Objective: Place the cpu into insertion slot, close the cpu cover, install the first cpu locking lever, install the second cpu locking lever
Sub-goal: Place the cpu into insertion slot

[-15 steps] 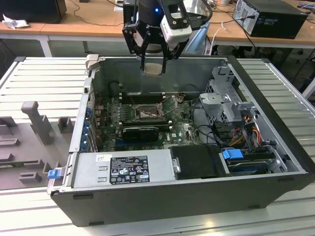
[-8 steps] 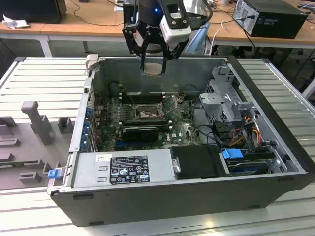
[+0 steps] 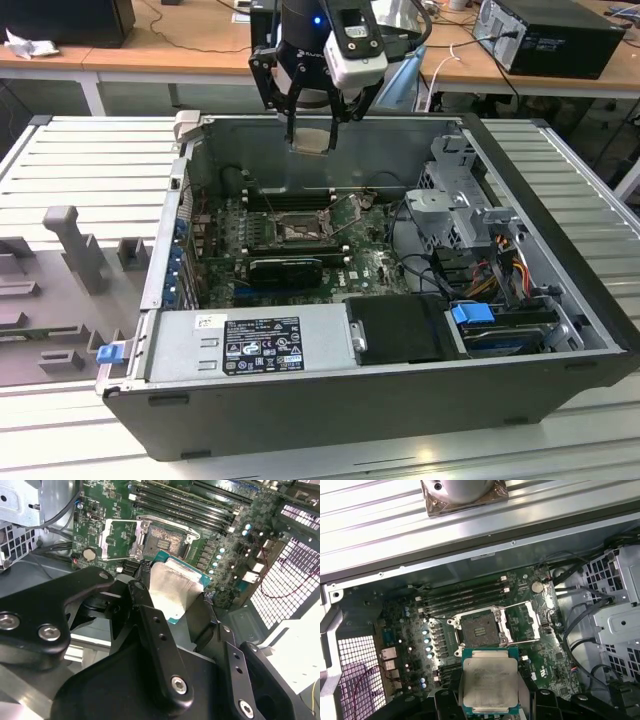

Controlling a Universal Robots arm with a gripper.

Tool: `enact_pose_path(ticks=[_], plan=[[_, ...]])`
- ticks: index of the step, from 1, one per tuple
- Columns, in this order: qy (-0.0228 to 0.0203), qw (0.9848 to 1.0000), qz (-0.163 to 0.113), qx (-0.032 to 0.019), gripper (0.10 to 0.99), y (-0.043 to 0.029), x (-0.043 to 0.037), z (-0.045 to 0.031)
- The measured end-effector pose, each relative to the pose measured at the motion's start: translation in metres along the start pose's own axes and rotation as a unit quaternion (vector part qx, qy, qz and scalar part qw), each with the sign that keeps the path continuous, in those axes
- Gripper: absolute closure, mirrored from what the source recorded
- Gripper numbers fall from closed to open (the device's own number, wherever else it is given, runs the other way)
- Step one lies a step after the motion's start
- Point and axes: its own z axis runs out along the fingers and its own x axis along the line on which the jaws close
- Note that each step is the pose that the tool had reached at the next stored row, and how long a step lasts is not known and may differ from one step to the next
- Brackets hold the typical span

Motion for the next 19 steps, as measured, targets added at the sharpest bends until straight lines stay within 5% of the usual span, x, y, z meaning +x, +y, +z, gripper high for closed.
enact_pose_path(ticks=[19], plan=[[-0.0015,0.9999,0.016,-0.0003,0.557,0.0,0.0,0.0]])
